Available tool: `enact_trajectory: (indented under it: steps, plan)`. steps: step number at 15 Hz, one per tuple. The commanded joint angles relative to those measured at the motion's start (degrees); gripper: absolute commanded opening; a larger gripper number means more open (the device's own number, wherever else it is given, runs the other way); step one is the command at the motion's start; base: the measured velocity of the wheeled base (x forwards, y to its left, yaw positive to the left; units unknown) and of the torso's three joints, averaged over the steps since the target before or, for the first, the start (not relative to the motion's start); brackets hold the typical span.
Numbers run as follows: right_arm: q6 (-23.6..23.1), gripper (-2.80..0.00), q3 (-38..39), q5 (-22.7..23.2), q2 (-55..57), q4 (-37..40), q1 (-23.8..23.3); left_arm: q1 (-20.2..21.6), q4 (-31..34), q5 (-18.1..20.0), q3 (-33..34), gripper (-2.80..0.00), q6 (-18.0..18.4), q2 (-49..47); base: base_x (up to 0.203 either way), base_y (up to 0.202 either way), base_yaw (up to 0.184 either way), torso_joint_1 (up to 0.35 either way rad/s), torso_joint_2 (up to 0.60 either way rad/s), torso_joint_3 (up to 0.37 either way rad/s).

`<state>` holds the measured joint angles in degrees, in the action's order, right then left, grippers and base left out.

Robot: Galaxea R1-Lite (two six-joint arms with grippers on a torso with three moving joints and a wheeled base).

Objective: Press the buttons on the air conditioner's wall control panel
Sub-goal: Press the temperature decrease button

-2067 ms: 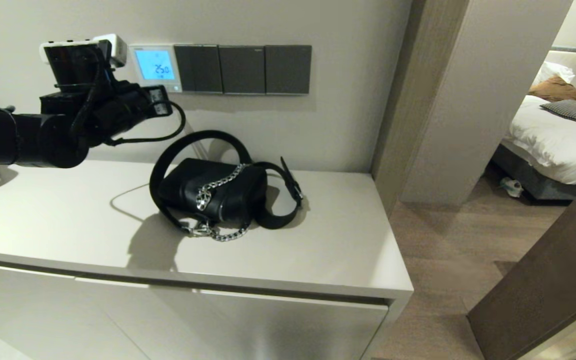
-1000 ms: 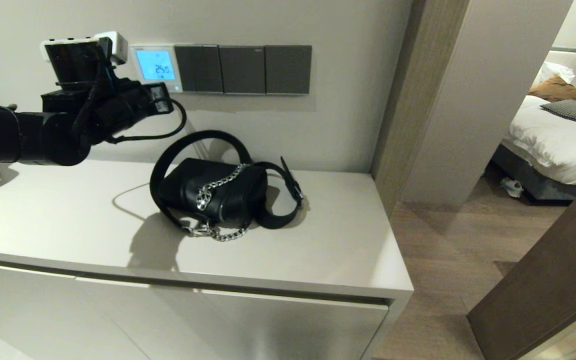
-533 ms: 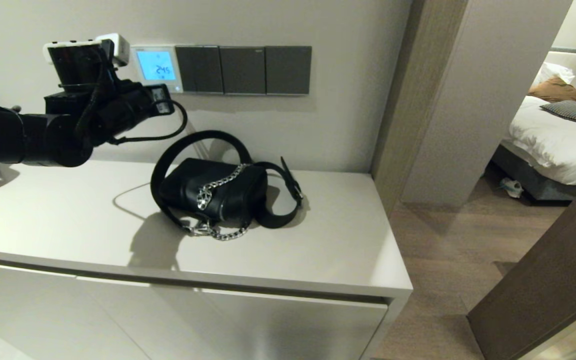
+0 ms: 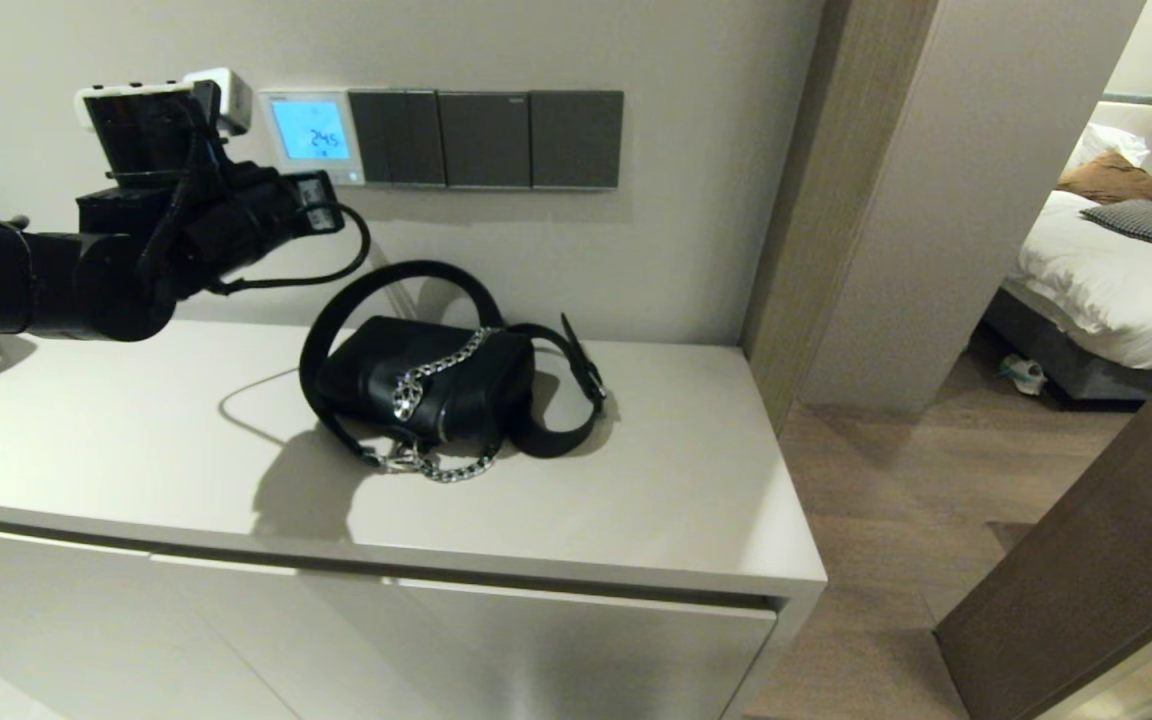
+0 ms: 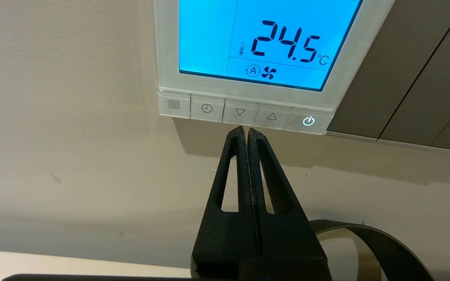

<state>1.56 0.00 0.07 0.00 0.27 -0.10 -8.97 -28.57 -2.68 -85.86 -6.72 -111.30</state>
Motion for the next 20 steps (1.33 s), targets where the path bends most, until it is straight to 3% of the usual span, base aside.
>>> enact_trajectory:
  steps: [1, 14, 20]
  plan:
    - [0.0, -2.80, 0.1, 0.0, 0.1, 0.0, 0.0, 0.0, -0.2, 0.0, 0.0, -2.80, -0.1, -0.1, 0.000, 0.000, 0.000, 0.000, 0.00, 0.000]
    - [0.0, -2.80, 0.1, 0.0, 0.1, 0.0, 0.0, 0.0, 0.4, 0.0, -2.4, -2.80, 0.0, -2.0, 0.000, 0.000, 0.000, 0.000, 0.00, 0.000]
    - [0.0, -2.80, 0.1, 0.0, 0.1, 0.0, 0.0, 0.0, -0.9, -0.3, 3.5, -2.80, -0.1, 3.6, 0.000, 0.000, 0.000, 0.000, 0.00, 0.000]
